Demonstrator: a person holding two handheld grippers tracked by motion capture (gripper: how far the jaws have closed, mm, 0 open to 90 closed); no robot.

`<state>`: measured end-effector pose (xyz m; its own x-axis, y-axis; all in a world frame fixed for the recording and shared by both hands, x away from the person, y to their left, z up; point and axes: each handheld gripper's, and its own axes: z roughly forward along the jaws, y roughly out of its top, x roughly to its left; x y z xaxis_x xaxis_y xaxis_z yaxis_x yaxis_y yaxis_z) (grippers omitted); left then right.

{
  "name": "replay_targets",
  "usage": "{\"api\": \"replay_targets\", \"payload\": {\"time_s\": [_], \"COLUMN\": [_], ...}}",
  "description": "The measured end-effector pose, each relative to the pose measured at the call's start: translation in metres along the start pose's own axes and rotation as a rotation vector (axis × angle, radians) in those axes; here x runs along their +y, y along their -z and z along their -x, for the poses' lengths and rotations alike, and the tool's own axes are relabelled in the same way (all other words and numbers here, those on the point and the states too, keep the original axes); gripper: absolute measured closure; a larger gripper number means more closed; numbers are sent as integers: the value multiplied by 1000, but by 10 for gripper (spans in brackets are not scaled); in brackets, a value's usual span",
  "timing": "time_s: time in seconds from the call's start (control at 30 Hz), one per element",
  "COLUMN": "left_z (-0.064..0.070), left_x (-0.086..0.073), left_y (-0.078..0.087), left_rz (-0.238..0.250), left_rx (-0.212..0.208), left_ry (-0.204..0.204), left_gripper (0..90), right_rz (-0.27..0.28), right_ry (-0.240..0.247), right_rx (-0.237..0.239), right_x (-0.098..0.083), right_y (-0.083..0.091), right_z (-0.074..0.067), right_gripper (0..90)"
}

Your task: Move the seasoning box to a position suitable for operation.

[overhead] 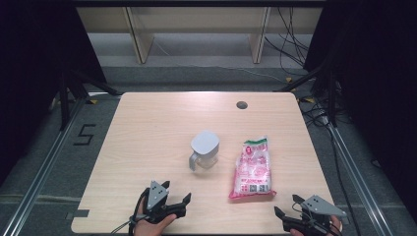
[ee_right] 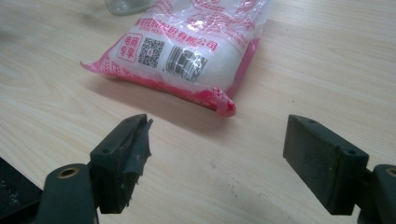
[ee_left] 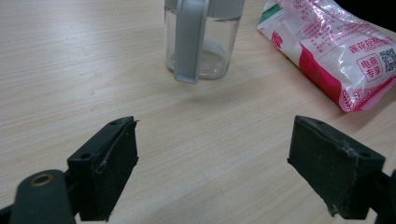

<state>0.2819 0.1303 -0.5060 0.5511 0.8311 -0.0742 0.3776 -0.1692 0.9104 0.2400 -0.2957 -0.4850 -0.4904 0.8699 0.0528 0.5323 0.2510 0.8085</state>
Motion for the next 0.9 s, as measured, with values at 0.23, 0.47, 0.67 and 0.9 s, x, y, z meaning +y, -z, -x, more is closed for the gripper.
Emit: {"api": "replay_targets", "payload": {"time_s": [0.23, 0.47, 0.67, 0.9], "left_z": [-3, -12, -13, -15], "left_x": [2, 9, 23, 33], "left_y": [-1, -10, -22, -45], "left_rz": [-4, 4, 34, 2], "left_rx": [9, 7, -4, 44], "left_ry": [-38, -64, -81, -71], "left_gripper": [162, 232, 377, 488], "right_rz": [0, -2, 7, 19], "right_ry": [-23, -7, -29, 10], "right_rx": [-11, 5, -10, -6], "right_x": [0, 0, 0, 0], "right_y": [-1, -1, -1, -1], "right_z": [-1, 0, -2, 1], "right_gripper": [221, 217, 216, 214]}}
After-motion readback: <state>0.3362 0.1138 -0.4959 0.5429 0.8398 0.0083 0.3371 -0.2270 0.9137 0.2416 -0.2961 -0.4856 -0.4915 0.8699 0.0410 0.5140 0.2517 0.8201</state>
